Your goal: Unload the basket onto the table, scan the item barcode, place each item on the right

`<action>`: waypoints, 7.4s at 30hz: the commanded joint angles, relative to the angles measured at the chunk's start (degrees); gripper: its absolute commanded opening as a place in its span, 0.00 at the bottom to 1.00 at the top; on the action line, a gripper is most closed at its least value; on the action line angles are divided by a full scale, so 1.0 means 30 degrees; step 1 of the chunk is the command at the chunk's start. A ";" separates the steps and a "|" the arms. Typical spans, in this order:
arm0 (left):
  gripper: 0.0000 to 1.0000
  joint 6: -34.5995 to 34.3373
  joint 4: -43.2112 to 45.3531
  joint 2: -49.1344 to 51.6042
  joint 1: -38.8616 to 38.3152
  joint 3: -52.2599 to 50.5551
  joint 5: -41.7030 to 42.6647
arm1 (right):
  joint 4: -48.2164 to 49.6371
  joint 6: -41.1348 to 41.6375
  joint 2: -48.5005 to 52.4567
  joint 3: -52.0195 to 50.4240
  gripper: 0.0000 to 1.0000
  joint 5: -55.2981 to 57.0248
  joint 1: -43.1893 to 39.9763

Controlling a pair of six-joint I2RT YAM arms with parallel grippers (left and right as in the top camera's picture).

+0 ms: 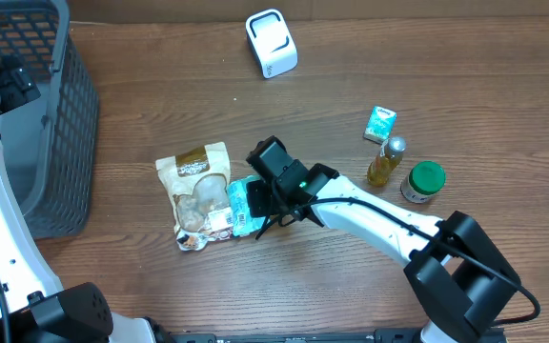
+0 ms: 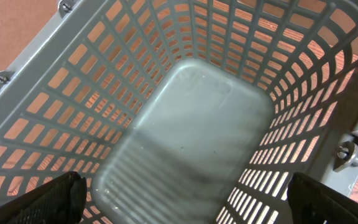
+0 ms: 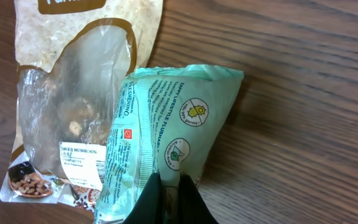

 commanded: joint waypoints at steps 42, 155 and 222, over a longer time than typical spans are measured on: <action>1.00 0.0364 0.0007 -0.0007 -0.0058 0.0270 0.0146 | 0.0131 0.0109 -0.0131 -0.0561 0.22 0.4284 -0.0211; 1.00 0.0364 0.0007 -0.0007 -0.0058 0.0270 0.0138 | -0.7176 0.0095 0.3512 0.4430 0.40 0.4736 0.0350; 0.99 0.0357 0.0007 -0.0007 -0.0058 0.0270 0.0138 | -0.3126 0.1814 0.1005 0.0022 0.32 0.0656 -0.2594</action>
